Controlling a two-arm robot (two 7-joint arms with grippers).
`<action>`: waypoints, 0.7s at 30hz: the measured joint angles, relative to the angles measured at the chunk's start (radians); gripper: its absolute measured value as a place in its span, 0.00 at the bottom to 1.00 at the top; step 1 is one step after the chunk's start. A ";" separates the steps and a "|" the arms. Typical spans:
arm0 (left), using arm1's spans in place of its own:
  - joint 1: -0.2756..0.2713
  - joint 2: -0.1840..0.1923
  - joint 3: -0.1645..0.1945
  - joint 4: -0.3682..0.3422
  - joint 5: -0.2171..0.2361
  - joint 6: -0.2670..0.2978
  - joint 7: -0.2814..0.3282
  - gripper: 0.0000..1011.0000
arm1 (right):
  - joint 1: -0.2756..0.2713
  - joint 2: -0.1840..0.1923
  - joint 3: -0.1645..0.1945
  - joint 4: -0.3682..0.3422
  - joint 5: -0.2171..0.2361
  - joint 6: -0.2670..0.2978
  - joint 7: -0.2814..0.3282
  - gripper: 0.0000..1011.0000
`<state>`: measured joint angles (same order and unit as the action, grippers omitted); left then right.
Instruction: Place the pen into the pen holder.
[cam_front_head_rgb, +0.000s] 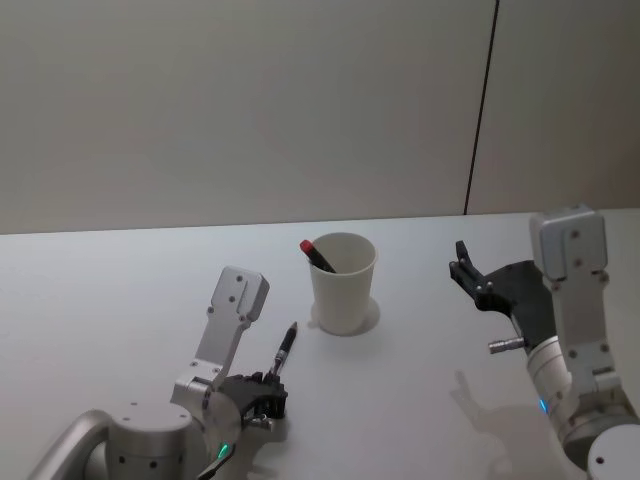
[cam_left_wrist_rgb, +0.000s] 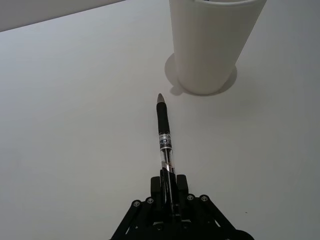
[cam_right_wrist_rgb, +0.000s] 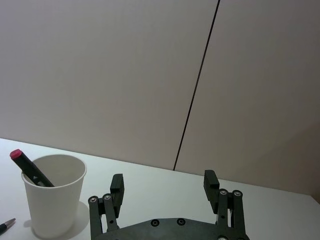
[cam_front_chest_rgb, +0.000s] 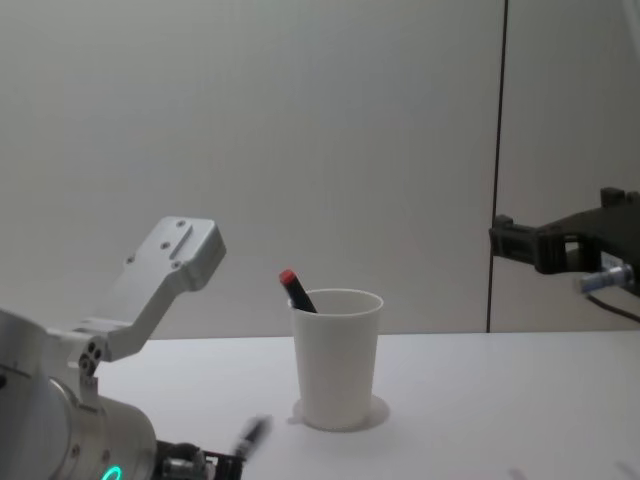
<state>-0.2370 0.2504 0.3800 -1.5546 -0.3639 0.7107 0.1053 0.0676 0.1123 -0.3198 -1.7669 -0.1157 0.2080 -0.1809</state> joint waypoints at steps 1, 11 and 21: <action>0.000 -0.001 0.000 0.000 0.001 0.000 0.000 0.21 | 0.000 0.000 0.000 0.000 0.000 0.000 0.000 0.99; 0.007 -0.005 0.000 -0.009 0.019 -0.002 0.006 0.18 | 0.000 0.000 0.000 0.000 0.000 0.000 0.000 0.99; 0.024 -0.001 -0.003 -0.034 0.043 -0.059 0.023 0.18 | 0.000 0.000 0.000 0.000 0.000 0.000 0.000 0.99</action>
<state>-0.2125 0.2492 0.3770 -1.5885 -0.3212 0.6517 0.1284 0.0676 0.1122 -0.3198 -1.7670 -0.1158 0.2080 -0.1809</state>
